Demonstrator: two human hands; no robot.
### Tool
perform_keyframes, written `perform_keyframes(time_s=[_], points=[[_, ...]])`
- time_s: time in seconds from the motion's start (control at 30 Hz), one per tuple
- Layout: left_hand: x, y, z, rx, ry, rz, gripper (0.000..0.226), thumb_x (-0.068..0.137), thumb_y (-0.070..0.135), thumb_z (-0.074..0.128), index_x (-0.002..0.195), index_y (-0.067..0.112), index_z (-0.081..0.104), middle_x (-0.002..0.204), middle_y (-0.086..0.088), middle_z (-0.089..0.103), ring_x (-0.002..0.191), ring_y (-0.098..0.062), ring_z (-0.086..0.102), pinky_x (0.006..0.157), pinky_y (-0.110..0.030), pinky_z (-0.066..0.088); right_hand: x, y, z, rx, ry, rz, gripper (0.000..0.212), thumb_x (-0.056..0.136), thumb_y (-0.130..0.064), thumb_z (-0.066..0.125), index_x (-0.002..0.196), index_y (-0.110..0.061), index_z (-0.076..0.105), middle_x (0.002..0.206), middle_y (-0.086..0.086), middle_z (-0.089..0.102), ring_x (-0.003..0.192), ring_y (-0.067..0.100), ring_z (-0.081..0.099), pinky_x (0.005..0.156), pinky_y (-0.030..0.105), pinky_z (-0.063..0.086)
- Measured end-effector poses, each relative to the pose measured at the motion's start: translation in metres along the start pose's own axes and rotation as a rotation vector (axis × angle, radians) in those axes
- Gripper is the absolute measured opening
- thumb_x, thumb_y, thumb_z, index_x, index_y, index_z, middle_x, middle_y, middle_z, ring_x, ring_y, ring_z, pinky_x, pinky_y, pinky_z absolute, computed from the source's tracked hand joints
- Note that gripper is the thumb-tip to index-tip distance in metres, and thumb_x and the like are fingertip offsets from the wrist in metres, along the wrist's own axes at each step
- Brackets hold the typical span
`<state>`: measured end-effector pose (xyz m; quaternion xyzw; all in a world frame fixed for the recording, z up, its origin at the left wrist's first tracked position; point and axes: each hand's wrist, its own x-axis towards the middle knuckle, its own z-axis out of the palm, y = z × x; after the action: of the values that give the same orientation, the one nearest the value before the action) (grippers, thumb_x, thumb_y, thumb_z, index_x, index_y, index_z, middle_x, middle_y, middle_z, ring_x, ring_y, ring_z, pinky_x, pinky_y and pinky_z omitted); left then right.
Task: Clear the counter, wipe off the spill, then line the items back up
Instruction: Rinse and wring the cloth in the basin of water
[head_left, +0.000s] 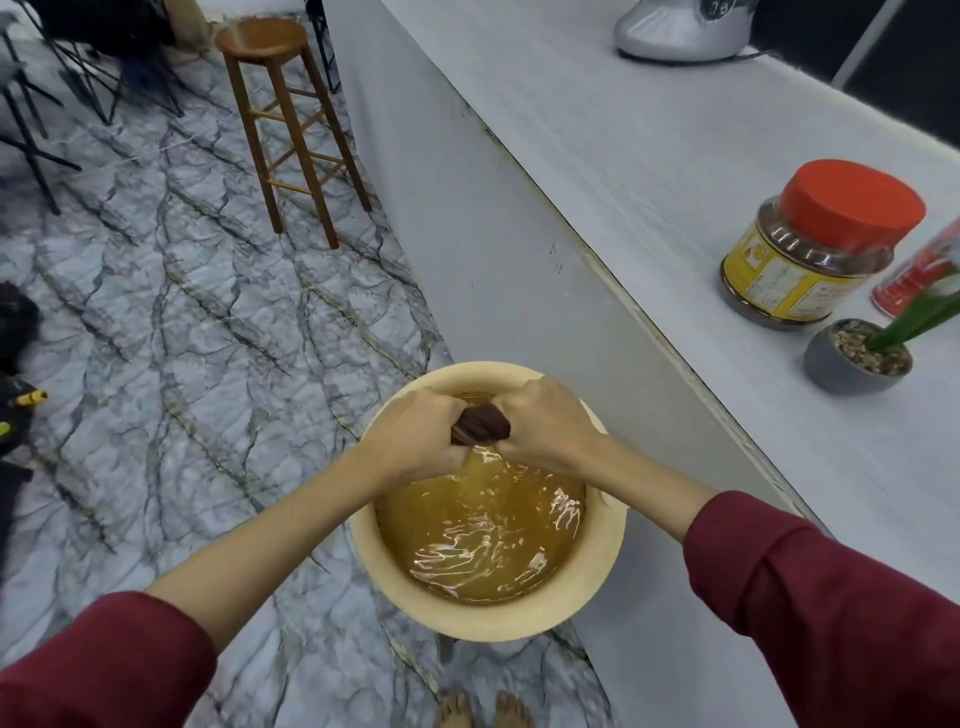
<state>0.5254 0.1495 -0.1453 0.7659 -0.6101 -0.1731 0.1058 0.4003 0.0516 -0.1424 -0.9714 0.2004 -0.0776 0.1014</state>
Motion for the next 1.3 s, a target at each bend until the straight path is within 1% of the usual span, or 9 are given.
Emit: perform_keyframes(time_s=[0.17,0.5,0.6,0.67,0.73,0.83,1.0,1.13,1.3], points=[[-0.001,0.002,0.008,-0.441,-0.263,-0.093,0.037,0.066,0.007,0.057,0.043,0.018,0.030,0.038,0.006,0.034,0.037,-0.012,0.031,0.042,-0.025,0.022,-0.004,0.006,0.009,-0.138,-0.063,-0.151,0.032,0.030,-0.028,0.083,0.046,-0.016,0.059,0.037,-0.002,0.055,0.030,0.019,0.051,0.032,0.014,0.033],[-0.009,0.007,0.024,-0.860,-0.635,-0.258,0.037,0.062,0.010,0.060,0.037,0.020,0.036,0.036,0.005,0.028,0.034,-0.011,0.018,0.041,-0.019,0.014,-0.007,0.023,0.029,-0.303,-0.049,-0.351,0.037,0.034,-0.040,0.084,0.045,-0.018,0.056,0.038,-0.004,0.054,0.031,0.013,0.051,0.031,0.013,0.031],[-0.003,0.003,0.026,-0.732,-0.539,-0.246,0.042,0.071,0.006,0.064,0.041,0.021,0.039,0.037,0.007,0.034,0.034,-0.011,0.027,0.039,-0.020,0.021,-0.007,0.016,0.026,-0.323,-0.024,-0.282,0.032,0.043,-0.035,0.084,0.050,-0.017,0.059,0.045,-0.003,0.060,0.039,0.016,0.058,0.035,0.017,0.038],[0.004,-0.002,0.016,-0.653,-0.422,-0.174,0.031,0.073,0.011,0.069,0.052,0.020,0.047,0.044,0.007,0.042,0.040,-0.012,0.037,0.040,-0.022,0.030,-0.003,0.010,0.017,-0.247,-0.053,-0.119,0.019,0.067,-0.026,0.071,0.078,-0.010,0.066,0.075,0.009,0.070,0.070,0.028,0.067,0.054,0.029,0.046],[0.007,-0.007,0.000,-0.633,-0.391,-0.134,0.015,0.075,0.019,0.072,0.083,0.015,0.060,0.062,0.006,0.051,0.056,-0.012,0.047,0.048,-0.017,0.037,-0.002,0.011,0.010,-0.029,-0.147,0.077,0.029,0.077,-0.021,0.060,0.104,-0.011,0.057,0.097,0.014,0.067,0.091,0.035,0.061,0.065,0.034,0.041],[0.007,-0.015,-0.020,-0.650,-0.475,-0.166,0.035,0.085,0.023,0.063,0.118,0.021,0.051,0.088,0.011,0.055,0.077,-0.008,0.051,0.066,-0.018,0.041,-0.008,0.022,-0.001,0.364,-0.276,0.198,0.045,0.076,-0.030,0.070,0.104,-0.017,0.037,0.089,0.004,0.057,0.081,0.022,0.057,0.063,0.032,0.042],[0.004,-0.006,-0.018,-0.485,-0.179,-0.093,0.031,0.078,0.009,0.070,0.104,0.020,0.057,0.084,0.014,0.056,0.071,0.001,0.053,0.060,-0.009,0.039,-0.019,0.029,-0.025,0.626,-0.347,0.269,0.023,0.082,-0.028,0.067,0.090,-0.014,0.051,0.080,0.002,0.055,0.071,0.016,0.051,0.061,0.027,0.041],[0.007,0.009,-0.018,-0.317,0.079,0.001,0.034,0.070,0.003,0.072,0.085,0.020,0.047,0.082,0.003,0.057,0.078,-0.017,0.054,0.057,-0.010,0.036,-0.027,0.031,-0.031,0.552,-0.308,0.255,0.013,0.086,-0.027,0.062,0.087,-0.014,0.064,0.078,0.006,0.060,0.072,0.016,0.053,0.065,0.030,0.040],[0.006,0.034,-0.021,-0.262,0.059,0.090,0.039,0.069,0.020,0.078,0.100,0.020,0.054,0.079,0.019,0.042,0.078,-0.009,0.047,0.061,-0.013,0.031,-0.042,0.033,-0.044,0.547,-0.286,0.299,0.014,0.090,-0.015,0.055,0.100,-0.009,0.063,0.086,0.007,0.059,0.072,0.014,0.054,0.060,0.017,0.039]])
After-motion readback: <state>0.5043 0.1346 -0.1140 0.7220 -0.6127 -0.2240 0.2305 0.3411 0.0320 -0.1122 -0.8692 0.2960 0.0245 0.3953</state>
